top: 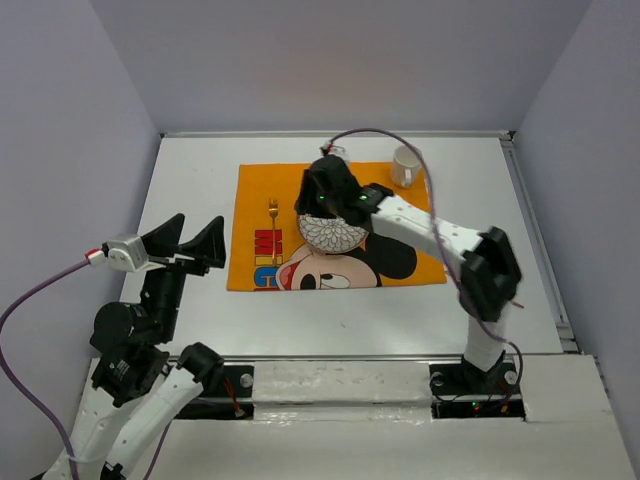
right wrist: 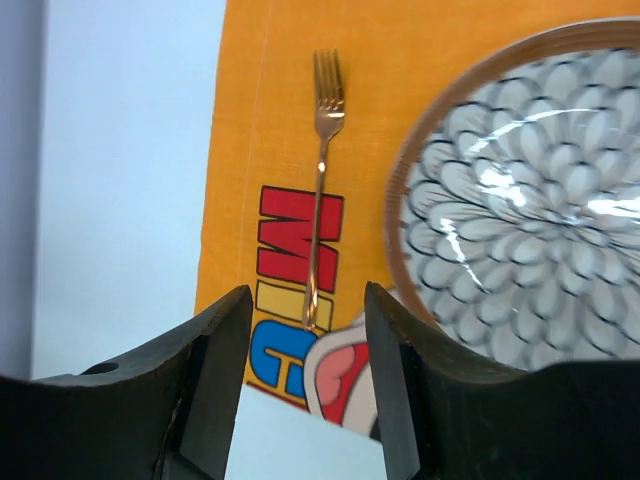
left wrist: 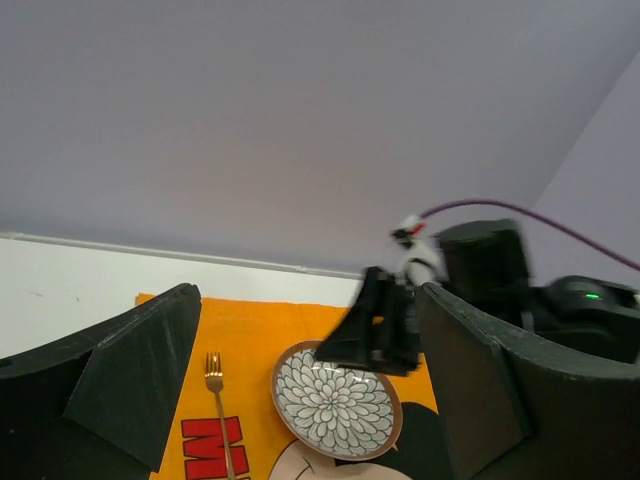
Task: Set the dinner table for one person
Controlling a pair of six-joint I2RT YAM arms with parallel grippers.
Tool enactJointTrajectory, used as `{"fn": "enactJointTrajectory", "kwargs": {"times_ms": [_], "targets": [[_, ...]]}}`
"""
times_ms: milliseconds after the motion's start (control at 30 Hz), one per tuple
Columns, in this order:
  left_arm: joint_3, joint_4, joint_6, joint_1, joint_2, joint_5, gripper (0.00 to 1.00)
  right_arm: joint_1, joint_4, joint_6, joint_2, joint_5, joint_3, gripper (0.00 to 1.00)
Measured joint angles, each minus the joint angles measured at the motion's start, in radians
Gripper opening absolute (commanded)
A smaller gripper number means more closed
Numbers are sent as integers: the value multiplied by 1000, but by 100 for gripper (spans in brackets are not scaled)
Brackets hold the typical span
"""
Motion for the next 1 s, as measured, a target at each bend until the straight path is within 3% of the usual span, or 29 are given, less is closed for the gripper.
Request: {"fn": "enactJointTrajectory", "kwargs": {"times_ms": [100,200,233,367,600,667,833,1000], "targets": [[0,0,0,-1,-14,4,99,-62,58,14,-347,51,-338,50],[0,1,0,-8,-37,6,99,-214,108,49,-640,104,-614,42],[0,1,0,-11,-44,6,99,-283,119,54,-719,118,-703,37],[0,1,0,-24,-59,6,99,-624,29,32,-970,178,-985,41],[0,1,0,-45,-70,6,99,-914,-117,-111,-979,95,-1071,61],[0,1,0,-53,-78,5,99,-974,-130,-147,-917,56,-1063,61],[0,2,0,-68,-101,2,99,-992,-251,-256,-656,18,-892,59],[0,2,0,-98,-129,-5,99,-991,-347,-332,-548,10,-750,76]]}}
